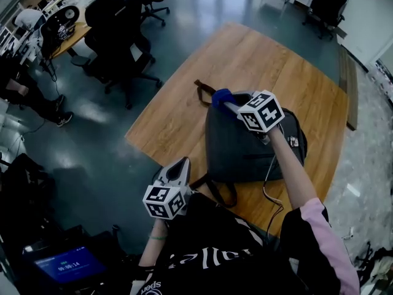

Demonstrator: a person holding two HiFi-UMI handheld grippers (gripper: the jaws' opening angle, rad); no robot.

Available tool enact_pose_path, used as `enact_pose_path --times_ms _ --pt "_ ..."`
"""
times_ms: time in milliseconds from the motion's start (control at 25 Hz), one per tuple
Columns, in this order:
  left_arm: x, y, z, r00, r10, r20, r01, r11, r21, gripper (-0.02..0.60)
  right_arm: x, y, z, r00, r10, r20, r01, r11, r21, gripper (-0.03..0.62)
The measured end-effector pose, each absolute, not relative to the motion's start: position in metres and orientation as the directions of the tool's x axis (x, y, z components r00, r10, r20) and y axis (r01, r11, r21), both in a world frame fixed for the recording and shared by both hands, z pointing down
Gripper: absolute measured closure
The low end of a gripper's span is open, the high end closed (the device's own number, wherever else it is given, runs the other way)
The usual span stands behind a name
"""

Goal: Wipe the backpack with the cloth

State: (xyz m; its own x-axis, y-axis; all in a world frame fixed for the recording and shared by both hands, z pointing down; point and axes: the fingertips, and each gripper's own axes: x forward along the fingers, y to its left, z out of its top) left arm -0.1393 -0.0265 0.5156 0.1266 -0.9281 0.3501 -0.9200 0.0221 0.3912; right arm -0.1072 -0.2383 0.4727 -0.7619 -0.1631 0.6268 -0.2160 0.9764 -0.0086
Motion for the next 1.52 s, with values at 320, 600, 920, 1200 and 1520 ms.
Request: enact_pose_path --times_ms 320,600,920,1200,1520 --pt "-0.150 -0.031 0.526 0.112 -0.928 0.355 -0.921 0.037 0.387 0.584 -0.083 -0.157 0.503 -0.770 -0.034 0.637 -0.118 0.989 -0.090 0.528" --pt "-0.137 -0.038 0.518 0.144 -0.926 0.350 -0.922 0.003 0.388 0.584 -0.039 -0.065 0.499 -0.824 0.029 0.566 -0.121 0.967 -0.226 0.528" --pt "-0.118 -0.046 0.519 0.201 -0.914 0.353 -0.920 -0.053 0.388 0.584 0.001 0.001 0.508 -0.846 0.007 0.532 -0.221 0.905 -0.363 0.528" --pt "-0.116 -0.049 0.511 0.211 -0.915 0.344 -0.921 -0.069 0.382 0.584 0.007 -0.041 0.466 -0.873 -0.096 0.478 -0.257 0.924 -0.283 0.528" --pt "-0.103 -0.058 0.502 0.256 -0.909 0.329 -0.919 -0.123 0.375 0.584 0.015 -0.187 0.413 -0.819 -0.326 0.472 -0.393 0.919 -0.046 0.528"
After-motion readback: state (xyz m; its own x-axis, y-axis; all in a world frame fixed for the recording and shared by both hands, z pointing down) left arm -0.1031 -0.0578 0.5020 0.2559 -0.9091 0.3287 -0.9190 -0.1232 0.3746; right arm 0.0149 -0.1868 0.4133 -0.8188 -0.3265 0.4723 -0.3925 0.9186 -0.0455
